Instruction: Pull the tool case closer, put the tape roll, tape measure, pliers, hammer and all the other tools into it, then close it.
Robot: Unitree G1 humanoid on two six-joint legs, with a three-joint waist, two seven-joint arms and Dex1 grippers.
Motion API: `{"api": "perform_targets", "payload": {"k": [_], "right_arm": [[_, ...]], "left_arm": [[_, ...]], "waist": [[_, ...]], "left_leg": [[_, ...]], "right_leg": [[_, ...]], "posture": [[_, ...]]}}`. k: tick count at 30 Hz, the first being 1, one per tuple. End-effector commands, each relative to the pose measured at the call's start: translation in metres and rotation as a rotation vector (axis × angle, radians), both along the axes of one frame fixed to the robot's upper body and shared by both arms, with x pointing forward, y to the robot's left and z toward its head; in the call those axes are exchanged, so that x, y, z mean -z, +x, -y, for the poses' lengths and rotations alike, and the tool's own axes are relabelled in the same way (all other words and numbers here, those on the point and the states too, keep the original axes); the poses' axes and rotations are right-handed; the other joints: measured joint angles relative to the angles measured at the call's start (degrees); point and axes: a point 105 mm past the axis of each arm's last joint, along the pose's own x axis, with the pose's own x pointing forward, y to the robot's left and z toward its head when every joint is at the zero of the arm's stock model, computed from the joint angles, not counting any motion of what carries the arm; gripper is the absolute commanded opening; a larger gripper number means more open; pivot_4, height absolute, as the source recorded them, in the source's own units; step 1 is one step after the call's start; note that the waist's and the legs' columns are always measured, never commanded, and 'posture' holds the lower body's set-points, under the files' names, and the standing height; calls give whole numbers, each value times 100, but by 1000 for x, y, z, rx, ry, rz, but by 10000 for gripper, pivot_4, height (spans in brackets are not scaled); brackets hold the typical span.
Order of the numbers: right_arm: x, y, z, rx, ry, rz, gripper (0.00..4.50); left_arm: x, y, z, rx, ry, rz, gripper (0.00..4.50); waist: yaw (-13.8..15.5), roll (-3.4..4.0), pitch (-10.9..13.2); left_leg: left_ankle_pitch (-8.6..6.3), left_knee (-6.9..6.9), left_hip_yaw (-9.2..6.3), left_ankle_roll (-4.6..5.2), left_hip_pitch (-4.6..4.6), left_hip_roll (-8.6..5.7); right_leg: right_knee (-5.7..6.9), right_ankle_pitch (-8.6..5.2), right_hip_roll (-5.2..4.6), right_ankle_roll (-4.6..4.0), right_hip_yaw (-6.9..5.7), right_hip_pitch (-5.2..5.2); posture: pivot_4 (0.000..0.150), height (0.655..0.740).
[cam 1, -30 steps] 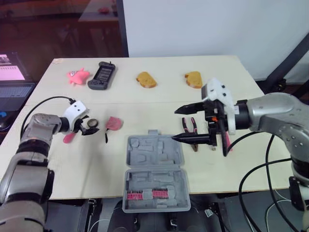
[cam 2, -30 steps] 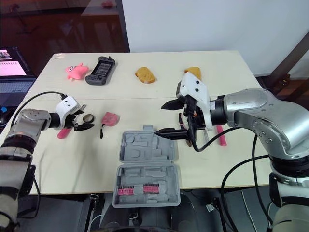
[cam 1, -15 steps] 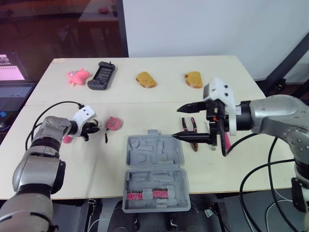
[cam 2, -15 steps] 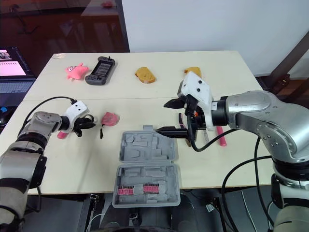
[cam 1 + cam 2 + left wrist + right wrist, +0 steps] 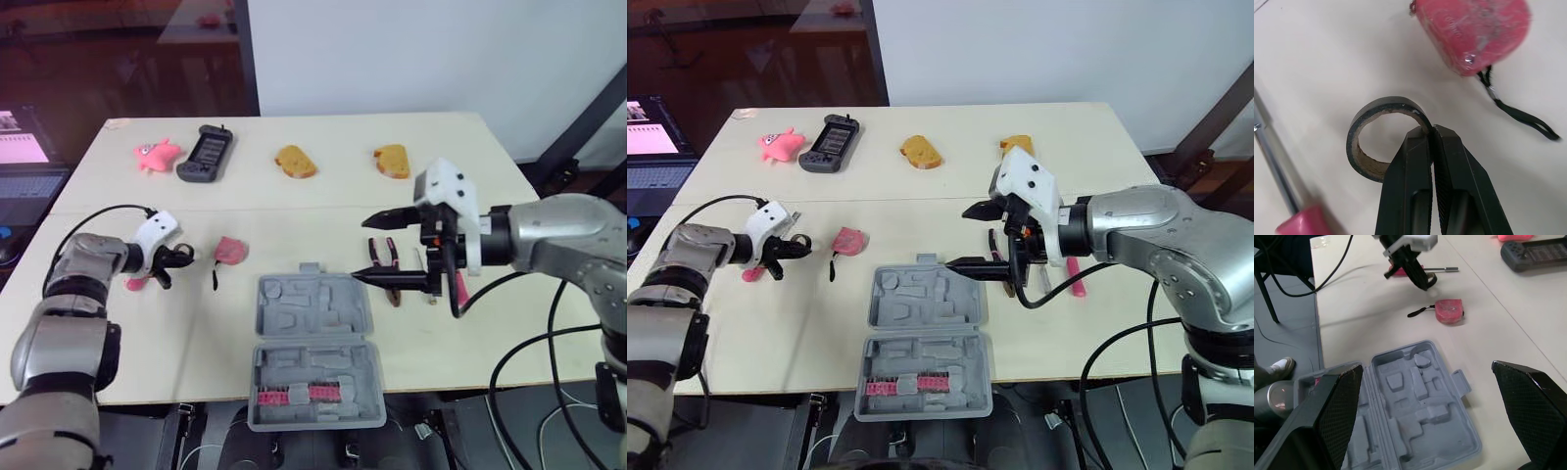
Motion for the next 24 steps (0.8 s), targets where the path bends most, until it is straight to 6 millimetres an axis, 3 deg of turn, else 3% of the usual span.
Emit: {"api": "perform_targets", "payload": {"k": [1, 5, 10, 18, 24], "right_arm": [[-5, 0, -3, -13, 19, 38, 45000], [-3, 0, -5, -22, 29, 33, 45000], [1, -3, -7, -50, 26, 7, 45000], [16, -12, -5, -68, -13, -52, 45000], [18, -15, -3, -51, -16, -61, 45000]], "left_arm": [[-21, -7, -3, 73, -29, 15, 536], [-24, -21, 1, 157, -42, -18, 536], [-39, -45, 21, 294, -15, -69, 536], [-59, -88, 78, 433, 10, -220, 536], [-65, -85, 121, 485, 28, -205, 536]], "waist": [[0, 0, 0], [1, 1, 0], [3, -3, 2], [11, -2, 1], [23, -3, 2]], "left_leg": [[0, 0, -1, 0, 0, 0], [0, 0, -2, 0, 0, 0], [0, 2, -11, 0, -1, 1], [0, 2, -20, 0, 3, 0], [1, 4, -19, -1, 4, -2]], "right_leg": [[0, 0, 0, 0, 0, 0], [0, 0, -1, 0, 0, 0], [1, 0, -2, 0, 1, 2], [2, -1, -1, 0, 3, 7], [2, -2, 3, 1, 3, 12]], "posture": [[1500, 7188], [1500, 7188], [1500, 7188], [1500, 7188], [1500, 7188]]}}
